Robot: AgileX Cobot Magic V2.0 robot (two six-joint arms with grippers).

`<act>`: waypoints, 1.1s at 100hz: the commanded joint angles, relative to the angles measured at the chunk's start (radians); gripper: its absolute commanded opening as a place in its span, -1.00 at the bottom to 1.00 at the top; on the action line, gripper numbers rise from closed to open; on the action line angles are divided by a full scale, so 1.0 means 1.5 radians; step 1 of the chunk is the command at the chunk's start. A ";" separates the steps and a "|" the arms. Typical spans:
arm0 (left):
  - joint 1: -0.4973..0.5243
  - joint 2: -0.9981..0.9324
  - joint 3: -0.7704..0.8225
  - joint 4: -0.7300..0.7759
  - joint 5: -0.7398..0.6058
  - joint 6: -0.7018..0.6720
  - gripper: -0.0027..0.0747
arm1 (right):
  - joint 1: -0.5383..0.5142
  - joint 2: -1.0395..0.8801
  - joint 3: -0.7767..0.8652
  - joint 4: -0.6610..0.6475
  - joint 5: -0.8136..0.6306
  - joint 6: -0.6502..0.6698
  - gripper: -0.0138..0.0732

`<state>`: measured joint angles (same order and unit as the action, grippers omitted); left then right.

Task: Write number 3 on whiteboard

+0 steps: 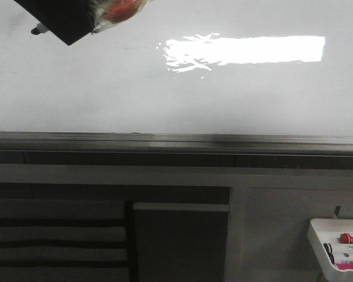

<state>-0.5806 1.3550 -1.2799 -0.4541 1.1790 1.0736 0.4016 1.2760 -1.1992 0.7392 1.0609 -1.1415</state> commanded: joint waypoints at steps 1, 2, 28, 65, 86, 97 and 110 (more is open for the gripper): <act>-0.006 -0.021 -0.023 -0.026 -0.015 0.004 -0.98 | 0.021 0.005 -0.029 0.033 -0.033 -0.027 0.50; -0.006 -0.021 -0.023 -0.026 -0.015 0.004 -0.98 | 0.024 0.006 -0.029 0.033 -0.035 -0.027 0.50; -0.006 -0.021 -0.023 -0.026 -0.015 0.009 -0.98 | 0.067 0.033 -0.031 0.071 -0.083 -0.065 0.50; -0.006 -0.021 -0.023 -0.026 -0.023 0.009 -0.98 | 0.071 0.035 -0.033 0.081 -0.091 -0.072 -0.11; -0.006 -0.020 -0.023 -0.028 -0.030 0.009 -0.98 | 0.071 0.035 -0.033 0.084 -0.090 -0.072 -0.33; -0.006 -0.019 -0.023 -0.028 -0.033 0.009 -0.98 | 0.071 0.035 -0.033 0.084 -0.090 -0.072 -0.48; -0.006 -0.019 -0.023 -0.028 -0.034 0.009 -0.98 | 0.071 0.035 -0.033 0.084 -0.090 -0.072 -0.61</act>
<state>-0.5830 1.3550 -1.2799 -0.4508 1.1571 1.0876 0.5084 1.3525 -1.2139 0.8096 0.9541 -1.2366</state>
